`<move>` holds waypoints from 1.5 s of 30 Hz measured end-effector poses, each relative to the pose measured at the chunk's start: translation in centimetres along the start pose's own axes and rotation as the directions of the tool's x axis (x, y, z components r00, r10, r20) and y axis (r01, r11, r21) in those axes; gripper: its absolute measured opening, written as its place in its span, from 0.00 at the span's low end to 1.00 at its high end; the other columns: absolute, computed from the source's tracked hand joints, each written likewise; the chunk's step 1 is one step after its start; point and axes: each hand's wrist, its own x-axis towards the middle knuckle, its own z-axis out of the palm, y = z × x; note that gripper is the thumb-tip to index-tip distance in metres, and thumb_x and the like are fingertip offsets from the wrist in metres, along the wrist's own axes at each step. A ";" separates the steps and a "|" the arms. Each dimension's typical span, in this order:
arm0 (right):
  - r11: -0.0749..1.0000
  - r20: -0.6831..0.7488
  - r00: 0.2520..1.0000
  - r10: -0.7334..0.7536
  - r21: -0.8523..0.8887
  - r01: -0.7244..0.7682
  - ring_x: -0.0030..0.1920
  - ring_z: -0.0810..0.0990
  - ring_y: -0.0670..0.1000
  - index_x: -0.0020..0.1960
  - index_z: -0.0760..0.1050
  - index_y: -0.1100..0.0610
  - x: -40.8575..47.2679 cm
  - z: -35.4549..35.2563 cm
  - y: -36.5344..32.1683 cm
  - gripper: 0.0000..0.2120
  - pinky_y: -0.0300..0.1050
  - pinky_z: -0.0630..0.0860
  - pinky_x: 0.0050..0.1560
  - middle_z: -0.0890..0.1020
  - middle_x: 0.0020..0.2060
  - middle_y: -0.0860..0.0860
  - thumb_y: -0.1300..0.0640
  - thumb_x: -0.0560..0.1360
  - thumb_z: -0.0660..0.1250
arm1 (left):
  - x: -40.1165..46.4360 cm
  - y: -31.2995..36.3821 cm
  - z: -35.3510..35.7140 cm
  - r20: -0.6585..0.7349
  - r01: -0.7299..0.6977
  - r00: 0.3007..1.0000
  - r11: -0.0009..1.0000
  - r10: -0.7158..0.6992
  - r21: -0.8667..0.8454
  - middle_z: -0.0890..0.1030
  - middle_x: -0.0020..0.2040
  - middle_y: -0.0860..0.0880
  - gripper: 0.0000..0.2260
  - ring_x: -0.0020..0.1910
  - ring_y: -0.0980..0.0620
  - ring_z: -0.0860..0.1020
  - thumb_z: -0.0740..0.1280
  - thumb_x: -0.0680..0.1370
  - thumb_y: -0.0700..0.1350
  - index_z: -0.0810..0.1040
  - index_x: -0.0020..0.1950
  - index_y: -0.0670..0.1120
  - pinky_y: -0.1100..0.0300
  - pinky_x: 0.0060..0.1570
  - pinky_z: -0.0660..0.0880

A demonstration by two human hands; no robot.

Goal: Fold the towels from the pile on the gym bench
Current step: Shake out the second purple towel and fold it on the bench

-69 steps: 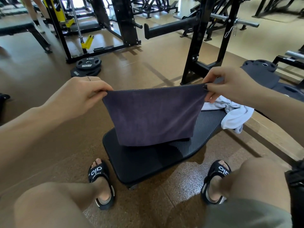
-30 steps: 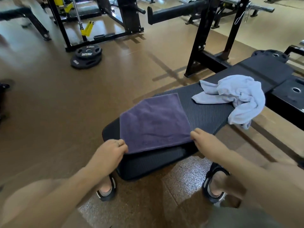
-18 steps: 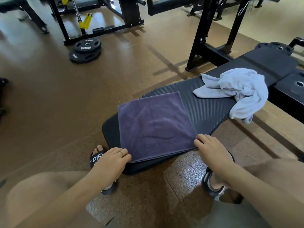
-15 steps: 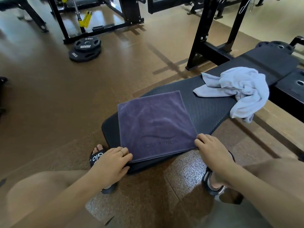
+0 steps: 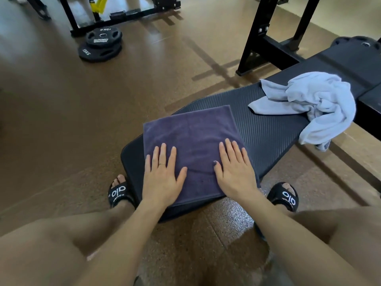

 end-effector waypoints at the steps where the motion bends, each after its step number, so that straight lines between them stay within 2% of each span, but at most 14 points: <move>1: 1.000 0.004 1.000 0.002 0.002 -0.002 0.82 0.47 0.54 0.83 0.47 0.55 0.1 0.2 0.1 0.34 0.52 0.40 0.81 0.50 0.83 0.53 0.41 0.81 0.37 | 0.1 -0.2 0.3 0.017 0.005 1.000 1.000 -0.005 0.001 0.43 0.84 0.45 0.35 0.82 0.44 0.42 0.36 0.80 0.67 0.44 0.84 0.52 0.43 0.80 0.43; 4: 1.000 0.000 1.000 -0.002 0.027 0.002 0.82 0.47 0.54 0.83 0.47 0.56 0.6 -0.7 -0.6 0.34 0.52 0.42 0.81 0.50 0.83 0.54 0.40 0.82 0.39 | 0.6 -0.1 -0.4 0.052 0.001 0.999 1.000 -0.001 -0.002 0.40 0.83 0.44 0.37 0.82 0.44 0.39 0.35 0.78 0.68 0.41 0.84 0.51 0.43 0.80 0.40; 9: 0.986 -0.199 0.973 -0.117 0.097 0.138 0.82 0.50 0.53 0.83 0.50 0.57 6.2 -4.3 -3.8 0.32 0.53 0.47 0.82 0.53 0.82 0.54 0.43 0.83 0.45 | 5.6 1.9 -3.9 -0.196 -0.089 0.977 0.995 0.079 -0.040 0.44 0.83 0.43 0.32 0.82 0.44 0.43 0.44 0.84 0.62 0.45 0.84 0.48 0.44 0.80 0.42; 11: 0.982 -0.226 0.965 -0.132 0.104 0.159 0.82 0.49 0.53 0.83 0.50 0.58 9.5 -4.9 -4.2 0.32 0.53 0.46 0.82 0.52 0.82 0.54 0.43 0.83 0.44 | 8.8 2.2 -4.7 -0.244 -0.088 0.967 0.996 0.079 -0.026 0.46 0.83 0.42 0.31 0.82 0.43 0.45 0.47 0.85 0.60 0.47 0.84 0.47 0.45 0.80 0.42; 16: 0.999 -0.015 0.999 0.030 0.036 -0.030 0.82 0.45 0.51 0.83 0.46 0.57 12.6 -1.3 1.9 0.33 0.53 0.44 0.81 0.48 0.83 0.52 0.41 0.83 0.43 | 10.2 -1.1 -0.7 -0.056 0.115 0.992 0.993 -0.116 -0.022 0.45 0.84 0.45 0.32 0.82 0.46 0.44 0.42 0.83 0.63 0.45 0.84 0.49 0.45 0.80 0.43; 22: 0.999 0.024 0.999 0.034 0.018 -0.034 0.82 0.42 0.51 0.83 0.44 0.57 12.8 -1.4 2.3 0.34 0.52 0.41 0.81 0.46 0.83 0.53 0.40 0.84 0.42 | 10.2 -1.7 -1.3 -0.010 0.093 0.995 0.991 -0.095 -0.099 0.42 0.84 0.45 0.32 0.82 0.47 0.40 0.45 0.84 0.63 0.42 0.84 0.49 0.45 0.80 0.39; 25: 0.999 -0.131 0.991 -0.002 0.041 0.007 0.82 0.51 0.54 0.82 0.51 0.60 9.9 -3.0 0.2 0.33 0.53 0.46 0.81 0.55 0.82 0.57 0.42 0.83 0.47 | 9.1 -3.2 -3.0 0.000 0.204 0.977 0.942 -0.211 -0.265 0.44 0.83 0.42 0.33 0.82 0.43 0.43 0.51 0.84 0.62 0.43 0.84 0.50 0.45 0.79 0.42; 28: 0.935 -0.310 0.937 -0.161 0.257 0.246 0.75 0.68 0.56 0.77 0.65 0.63 3.8 -3.7 -6.0 0.30 0.53 0.61 0.78 0.71 0.74 0.58 0.48 0.80 0.57 | 8.8 -5.3 -4.4 0.129 0.395 0.917 0.822 -0.377 -0.411 0.53 0.82 0.39 0.37 0.80 0.38 0.54 0.59 0.82 0.61 0.43 0.83 0.49 0.44 0.78 0.52; 30: 0.859 -0.265 0.916 -0.303 0.341 0.382 0.69 0.72 0.57 0.72 0.71 0.61 -0.9 -2.8 -10.2 0.27 0.53 0.68 0.71 0.76 0.68 0.57 0.48 0.77 0.62 | 8.9 -6.6 -4.7 0.192 0.405 0.914 0.800 -0.356 -0.443 0.64 0.79 0.39 0.39 0.77 0.36 0.63 0.65 0.81 0.58 0.46 0.83 0.49 0.44 0.75 0.60; 33: 0.860 -0.093 0.895 -0.437 0.248 0.446 0.66 0.72 0.58 0.72 0.70 0.58 -5.4 -0.5 -14.0 0.30 0.53 0.71 0.67 0.74 0.66 0.55 0.43 0.75 0.63 | 8.9 -7.5 -5.8 0.198 0.341 0.940 0.721 -0.278 -0.604 0.72 0.74 0.43 0.37 0.72 0.38 0.71 0.71 0.79 0.48 0.53 0.82 0.54 0.45 0.70 0.69; 36: 0.880 -0.053 0.892 -0.449 0.149 0.452 0.67 0.72 0.59 0.72 0.70 0.54 -7.1 1.1 -14.6 0.27 0.58 0.69 0.71 0.73 0.67 0.57 0.44 0.76 0.65 | 8.7 -7.6 -6.7 0.161 0.277 0.960 0.684 -0.230 -0.675 0.75 0.71 0.46 0.32 0.68 0.43 0.74 0.72 0.76 0.40 0.65 0.77 0.56 0.47 0.67 0.73; 38: 0.856 -0.064 0.862 -0.503 0.102 0.507 0.66 0.72 0.60 0.70 0.71 0.53 -7.4 1.5 -14.5 0.23 0.62 0.68 0.72 0.72 0.66 0.57 0.47 0.77 0.66 | 8.9 -7.5 -6.8 0.121 0.252 0.964 0.663 -0.238 -0.704 0.78 0.66 0.48 0.26 0.65 0.45 0.76 0.72 0.75 0.39 0.72 0.69 0.56 0.47 0.64 0.75; 42: 0.812 -0.004 0.812 -0.584 -0.030 0.583 0.61 0.71 0.62 0.73 0.67 0.54 -6.6 0.4 -14.8 0.24 0.66 0.71 0.63 0.70 0.64 0.58 0.52 0.79 0.65 | 9.4 -7.5 -7.2 0.153 0.296 0.939 0.493 -0.310 -0.818 0.79 0.57 0.49 0.18 0.59 0.46 0.78 0.70 0.76 0.37 0.75 0.61 0.56 0.46 0.61 0.77; 45: 0.754 0.089 0.764 -0.639 -0.129 0.645 0.62 0.71 0.63 0.74 0.65 0.54 -5.9 -1.2 -15.2 0.25 0.65 0.73 0.57 0.69 0.66 0.60 0.54 0.78 0.66 | 9.8 -7.1 -7.4 0.158 0.285 0.943 0.464 -0.293 -0.839 0.79 0.52 0.52 0.16 0.56 0.48 0.77 0.69 0.77 0.36 0.76 0.60 0.53 0.48 0.60 0.77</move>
